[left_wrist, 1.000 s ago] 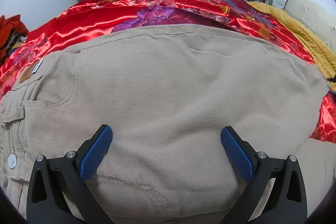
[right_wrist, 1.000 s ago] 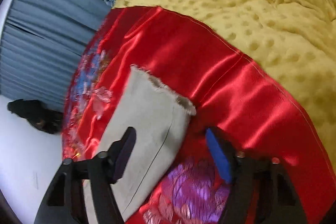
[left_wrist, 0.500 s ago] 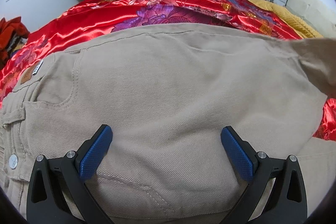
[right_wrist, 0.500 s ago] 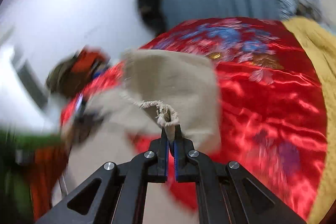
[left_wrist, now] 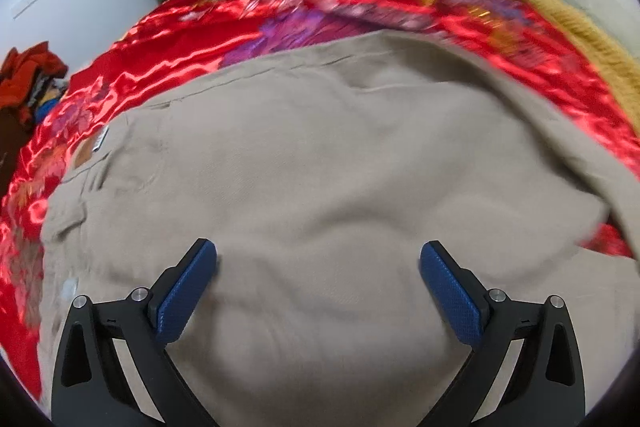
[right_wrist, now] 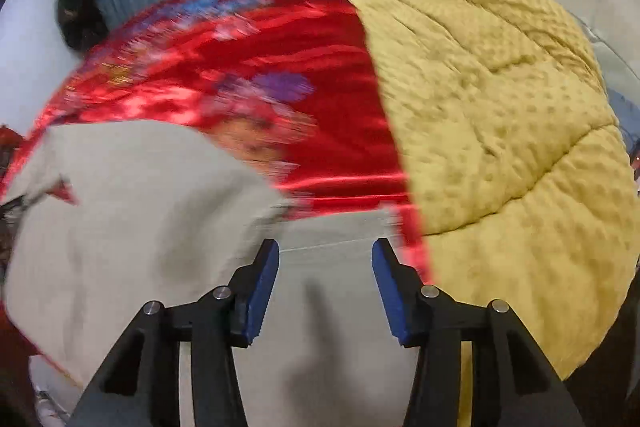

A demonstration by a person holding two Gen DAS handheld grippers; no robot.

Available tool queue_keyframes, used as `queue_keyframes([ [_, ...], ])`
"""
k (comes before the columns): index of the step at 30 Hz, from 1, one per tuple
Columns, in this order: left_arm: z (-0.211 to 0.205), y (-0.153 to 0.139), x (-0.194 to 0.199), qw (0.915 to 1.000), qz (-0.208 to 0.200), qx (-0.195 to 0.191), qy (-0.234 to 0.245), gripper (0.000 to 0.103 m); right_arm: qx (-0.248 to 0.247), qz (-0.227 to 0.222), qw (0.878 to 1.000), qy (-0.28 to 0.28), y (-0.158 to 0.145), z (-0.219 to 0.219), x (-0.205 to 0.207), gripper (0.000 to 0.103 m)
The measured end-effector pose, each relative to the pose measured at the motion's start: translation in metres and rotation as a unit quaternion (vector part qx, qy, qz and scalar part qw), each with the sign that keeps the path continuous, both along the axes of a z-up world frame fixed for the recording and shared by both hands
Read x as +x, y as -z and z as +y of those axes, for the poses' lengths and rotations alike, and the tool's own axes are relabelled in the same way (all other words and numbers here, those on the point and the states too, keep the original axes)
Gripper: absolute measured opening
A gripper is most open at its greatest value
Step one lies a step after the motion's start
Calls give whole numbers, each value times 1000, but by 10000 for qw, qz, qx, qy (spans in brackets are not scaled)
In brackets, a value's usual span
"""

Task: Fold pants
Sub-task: 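Lay the hem over the trousers with the right gripper and release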

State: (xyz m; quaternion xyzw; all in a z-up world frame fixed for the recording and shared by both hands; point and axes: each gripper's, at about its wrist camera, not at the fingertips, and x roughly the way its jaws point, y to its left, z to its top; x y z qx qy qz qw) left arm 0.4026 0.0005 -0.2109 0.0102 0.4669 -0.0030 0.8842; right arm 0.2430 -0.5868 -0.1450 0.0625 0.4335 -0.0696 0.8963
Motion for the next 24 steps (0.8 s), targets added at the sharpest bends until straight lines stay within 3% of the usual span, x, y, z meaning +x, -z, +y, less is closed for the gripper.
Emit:
queue_keyframes([
  [3,-14,-18,-40,9990,-195,-225,331,102,442,-282,9961,-714,-6,61,-6,65],
  [6,-28,-21,-75,9971,-347,-293,605,102,1423,-295,9824,-1172,10,118,-5,69],
  [8,-35,-12,-89,9967,-319,-183,718,102,2018,-202,9737,-1036,33,130,1,69],
  [10,-37,9,-95,9970,-41,-72,773,102,2603,0,9638,-583,67,129,10,69],
  [12,-31,32,-96,9965,199,-162,799,102,2888,48,9573,-81,87,116,12,63],
  [14,-27,32,-99,9961,43,-298,827,102,2849,-336,9571,416,86,101,5,60],
  [17,-30,33,-98,9964,67,-219,818,102,2574,-661,9602,858,80,90,-2,66],
  [21,-32,35,-99,9964,-19,-207,824,102,2568,-805,9588,908,93,88,-2,67],
  [24,-32,38,-101,9965,-37,-174,823,103,2298,-768,9671,774,92,98,6,73],
])
